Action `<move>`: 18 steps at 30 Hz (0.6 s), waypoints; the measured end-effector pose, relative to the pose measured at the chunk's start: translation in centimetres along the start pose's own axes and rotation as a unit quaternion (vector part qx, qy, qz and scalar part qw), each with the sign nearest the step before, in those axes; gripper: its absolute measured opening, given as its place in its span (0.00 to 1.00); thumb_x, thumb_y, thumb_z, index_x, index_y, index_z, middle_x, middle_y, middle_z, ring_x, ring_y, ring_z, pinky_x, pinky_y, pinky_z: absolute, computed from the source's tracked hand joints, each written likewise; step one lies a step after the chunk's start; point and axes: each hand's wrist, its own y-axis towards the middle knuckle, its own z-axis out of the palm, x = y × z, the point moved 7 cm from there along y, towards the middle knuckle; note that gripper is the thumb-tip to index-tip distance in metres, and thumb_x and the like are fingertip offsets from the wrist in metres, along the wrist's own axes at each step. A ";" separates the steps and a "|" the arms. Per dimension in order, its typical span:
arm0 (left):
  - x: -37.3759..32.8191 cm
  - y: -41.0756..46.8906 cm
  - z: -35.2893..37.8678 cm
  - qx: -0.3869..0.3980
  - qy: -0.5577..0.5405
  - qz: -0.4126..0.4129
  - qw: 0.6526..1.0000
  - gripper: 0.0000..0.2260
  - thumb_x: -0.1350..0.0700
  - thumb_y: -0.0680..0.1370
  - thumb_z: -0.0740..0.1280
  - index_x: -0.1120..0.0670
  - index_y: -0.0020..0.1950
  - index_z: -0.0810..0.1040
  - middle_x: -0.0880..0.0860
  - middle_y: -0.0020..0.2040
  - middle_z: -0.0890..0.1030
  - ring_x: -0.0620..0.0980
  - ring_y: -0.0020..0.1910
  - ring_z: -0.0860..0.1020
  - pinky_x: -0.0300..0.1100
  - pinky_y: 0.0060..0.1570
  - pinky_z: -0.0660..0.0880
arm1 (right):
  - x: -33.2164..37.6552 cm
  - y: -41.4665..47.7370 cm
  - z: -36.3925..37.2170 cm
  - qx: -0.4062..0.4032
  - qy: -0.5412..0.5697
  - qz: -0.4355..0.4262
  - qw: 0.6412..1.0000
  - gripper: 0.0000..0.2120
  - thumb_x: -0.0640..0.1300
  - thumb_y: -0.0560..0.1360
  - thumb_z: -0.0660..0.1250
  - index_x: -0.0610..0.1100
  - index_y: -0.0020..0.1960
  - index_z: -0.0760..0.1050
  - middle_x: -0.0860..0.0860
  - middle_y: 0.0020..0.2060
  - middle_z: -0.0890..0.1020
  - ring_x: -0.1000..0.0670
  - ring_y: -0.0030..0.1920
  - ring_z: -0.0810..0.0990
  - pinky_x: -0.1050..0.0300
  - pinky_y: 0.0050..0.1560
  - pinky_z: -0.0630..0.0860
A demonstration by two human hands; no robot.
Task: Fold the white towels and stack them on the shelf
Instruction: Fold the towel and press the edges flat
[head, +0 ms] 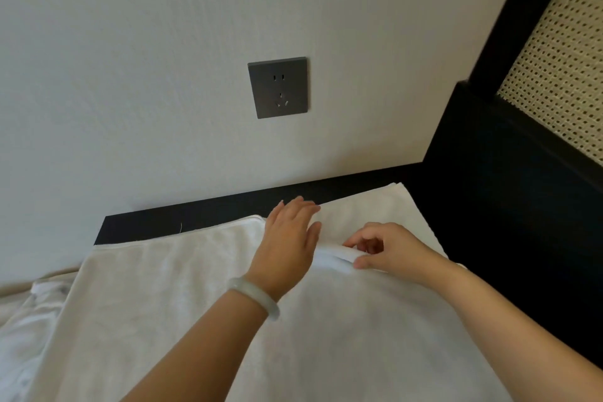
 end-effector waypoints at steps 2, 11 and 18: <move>0.1 0.2 1.3 0.099 0.005 -0.019 0.995 0.18 0.46 0.84 0.55 0.49 0.71 0.71 0.48 0.69 0.74 0.46 0.68 0.70 0.38 0.70 0.58 | 0.4 -0.9 0.6 0.013 0.028 -0.005 1.000 0.14 0.45 0.70 0.78 0.64 0.45 0.82 0.60 0.42 0.81 0.59 0.42 0.79 0.68 0.42 0.73; 0.4 -2.9 2.8 0.235 0.079 -0.031 0.968 0.17 0.49 0.78 0.69 0.50 0.66 0.76 0.50 0.59 0.76 0.49 0.55 0.73 0.41 0.60 0.73 | -4.3 -3.1 -0.6 -0.056 0.025 0.124 0.990 0.07 0.44 0.74 0.73 0.53 0.49 0.80 0.54 0.47 0.82 0.54 0.49 0.81 0.64 0.48 0.75; -1.2 -4.4 2.4 0.184 0.029 0.003 0.983 0.13 0.56 0.78 0.69 0.47 0.61 0.78 0.47 0.55 0.75 0.46 0.52 0.71 0.40 0.59 0.71 | -4.4 -4.1 0.8 0.101 0.042 0.186 0.976 0.13 0.51 0.71 0.76 0.57 0.55 0.81 0.54 0.50 0.82 0.53 0.50 0.83 0.61 0.50 0.78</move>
